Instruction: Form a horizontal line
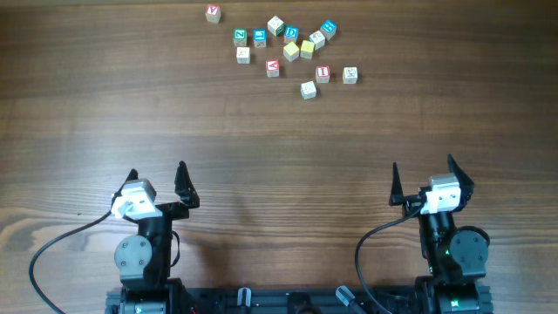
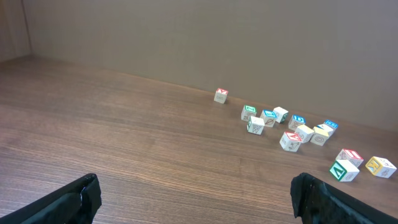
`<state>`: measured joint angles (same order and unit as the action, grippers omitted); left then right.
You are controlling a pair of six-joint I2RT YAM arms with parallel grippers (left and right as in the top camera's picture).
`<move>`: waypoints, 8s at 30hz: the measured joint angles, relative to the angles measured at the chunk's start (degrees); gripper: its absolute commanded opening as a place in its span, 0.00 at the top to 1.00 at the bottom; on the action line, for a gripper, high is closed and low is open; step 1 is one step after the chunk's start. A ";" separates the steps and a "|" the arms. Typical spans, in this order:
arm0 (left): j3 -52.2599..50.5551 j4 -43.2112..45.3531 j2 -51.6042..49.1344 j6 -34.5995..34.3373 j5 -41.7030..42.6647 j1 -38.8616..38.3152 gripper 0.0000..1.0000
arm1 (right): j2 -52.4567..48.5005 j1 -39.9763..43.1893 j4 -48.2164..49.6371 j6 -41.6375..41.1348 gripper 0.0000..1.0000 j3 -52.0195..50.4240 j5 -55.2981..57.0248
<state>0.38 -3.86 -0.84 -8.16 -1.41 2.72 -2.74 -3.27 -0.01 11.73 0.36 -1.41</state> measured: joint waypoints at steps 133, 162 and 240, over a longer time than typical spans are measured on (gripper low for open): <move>130.38 -33.14 -149.20 -2.64 0.00 -13.92 0.65 | 0.02 0.00 0.02 0.15 0.00 0.00 0.00; 130.11 -83.36 -97.68 -2.64 3.41 -13.97 0.78 | 0.00 0.00 0.00 0.17 0.00 -0.02 0.00; 67.71 -35.87 -94.99 -10.80 -2.67 -21.57 0.42 | -0.07 0.00 0.04 0.15 0.00 0.00 0.00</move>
<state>68.10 -39.72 -95.83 -18.96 -4.08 -18.85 -2.81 -3.27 0.03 11.88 0.36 -1.41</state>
